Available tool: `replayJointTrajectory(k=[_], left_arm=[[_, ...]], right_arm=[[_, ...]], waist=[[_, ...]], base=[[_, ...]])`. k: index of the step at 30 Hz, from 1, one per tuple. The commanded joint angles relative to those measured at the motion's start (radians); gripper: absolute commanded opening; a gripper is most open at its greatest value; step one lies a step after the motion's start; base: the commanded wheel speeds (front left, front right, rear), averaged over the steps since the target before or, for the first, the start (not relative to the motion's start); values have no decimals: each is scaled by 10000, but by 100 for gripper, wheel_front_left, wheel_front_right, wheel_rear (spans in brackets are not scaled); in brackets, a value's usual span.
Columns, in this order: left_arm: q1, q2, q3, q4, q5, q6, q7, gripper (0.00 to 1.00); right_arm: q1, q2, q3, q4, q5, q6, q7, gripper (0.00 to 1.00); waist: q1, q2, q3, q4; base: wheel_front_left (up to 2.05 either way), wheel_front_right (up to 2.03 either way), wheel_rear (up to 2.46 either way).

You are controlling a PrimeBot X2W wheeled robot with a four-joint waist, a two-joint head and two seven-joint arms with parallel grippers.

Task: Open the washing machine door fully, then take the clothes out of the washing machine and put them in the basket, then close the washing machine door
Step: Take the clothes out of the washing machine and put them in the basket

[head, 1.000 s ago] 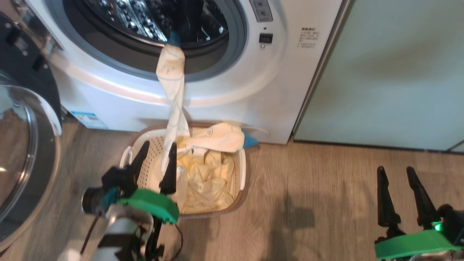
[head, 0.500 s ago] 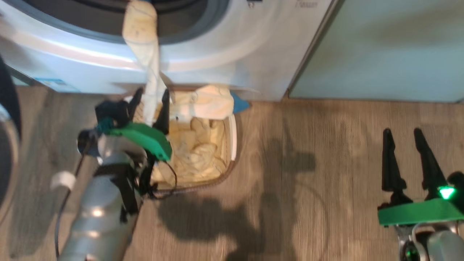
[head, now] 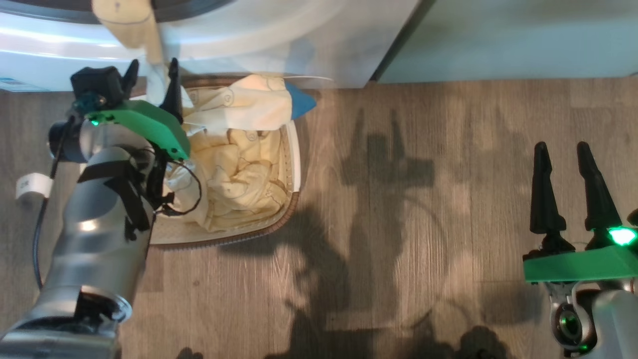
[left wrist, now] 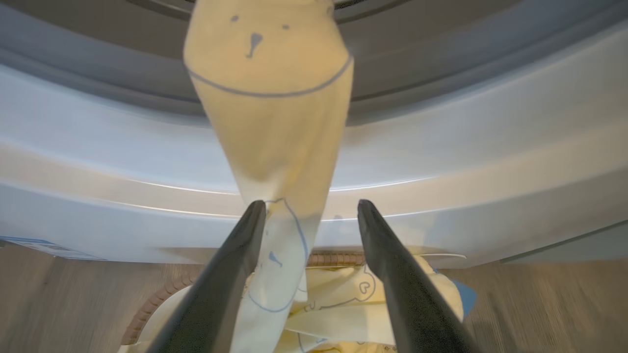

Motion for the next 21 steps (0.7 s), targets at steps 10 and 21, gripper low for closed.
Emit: replayJointTrajectory(k=[10, 21], left_arm=[[-543, 722, 301, 248, 334, 64, -90, 0], [118, 242, -193, 922, 539, -227, -91, 0]], right_arm=[[-270, -106, 234, -253, 181, -29, -53, 100], [-260, -106, 146, -229, 248, -29, -53, 100]], waist=[[-2, 0, 322, -216], [-2, 0, 326, -155]], base=[[0, 0, 0], [0, 0, 0]])
